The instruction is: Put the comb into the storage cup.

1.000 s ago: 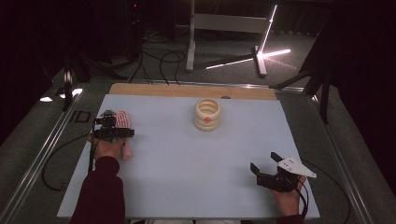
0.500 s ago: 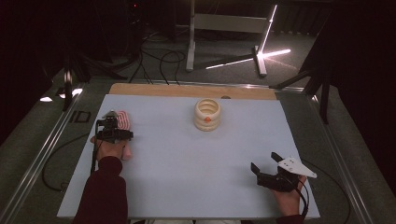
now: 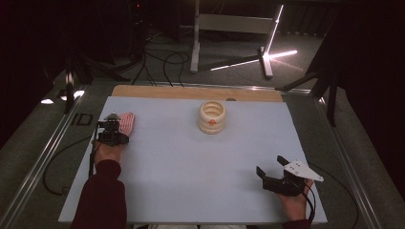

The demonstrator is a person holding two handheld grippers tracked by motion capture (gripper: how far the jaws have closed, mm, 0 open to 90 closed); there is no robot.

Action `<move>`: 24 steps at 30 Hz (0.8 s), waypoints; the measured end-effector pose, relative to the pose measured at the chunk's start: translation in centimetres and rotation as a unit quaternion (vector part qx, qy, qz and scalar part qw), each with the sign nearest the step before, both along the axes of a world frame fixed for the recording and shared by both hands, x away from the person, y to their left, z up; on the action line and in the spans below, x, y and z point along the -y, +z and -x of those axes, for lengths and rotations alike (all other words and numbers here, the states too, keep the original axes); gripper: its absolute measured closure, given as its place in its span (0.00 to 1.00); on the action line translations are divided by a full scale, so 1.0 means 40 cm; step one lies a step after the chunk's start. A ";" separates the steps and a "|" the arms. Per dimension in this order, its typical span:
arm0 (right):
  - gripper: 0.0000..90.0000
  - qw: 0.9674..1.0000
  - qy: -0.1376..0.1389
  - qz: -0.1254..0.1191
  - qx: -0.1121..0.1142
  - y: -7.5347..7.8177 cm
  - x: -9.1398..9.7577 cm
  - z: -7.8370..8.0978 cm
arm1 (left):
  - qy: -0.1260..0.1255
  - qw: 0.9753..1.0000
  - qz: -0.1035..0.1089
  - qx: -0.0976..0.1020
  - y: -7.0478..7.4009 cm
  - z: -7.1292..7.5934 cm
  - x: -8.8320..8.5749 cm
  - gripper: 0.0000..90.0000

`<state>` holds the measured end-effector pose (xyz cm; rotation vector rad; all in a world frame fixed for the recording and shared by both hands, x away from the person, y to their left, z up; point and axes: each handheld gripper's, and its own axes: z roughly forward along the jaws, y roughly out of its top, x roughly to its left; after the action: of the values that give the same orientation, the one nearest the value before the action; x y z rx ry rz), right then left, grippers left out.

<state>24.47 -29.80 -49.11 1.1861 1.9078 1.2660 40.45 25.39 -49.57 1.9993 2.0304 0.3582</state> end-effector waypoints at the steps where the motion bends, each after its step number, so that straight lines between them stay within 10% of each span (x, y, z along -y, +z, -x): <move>1: 0.10 1.000 0.000 0.000 0.000 0.000 0.000 0.000 | -0.004 1.000 0.002 0.000 0.000 0.000 -0.001 0.74; 24: 0.10 1.000 0.001 0.000 -0.004 -0.003 0.001 -0.002 | -0.037 0.999 0.009 0.020 0.007 0.010 -0.006 0.77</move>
<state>24.56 -29.83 -49.21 1.1910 1.9141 1.2630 40.04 25.62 -49.29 2.0349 1.9226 0.3593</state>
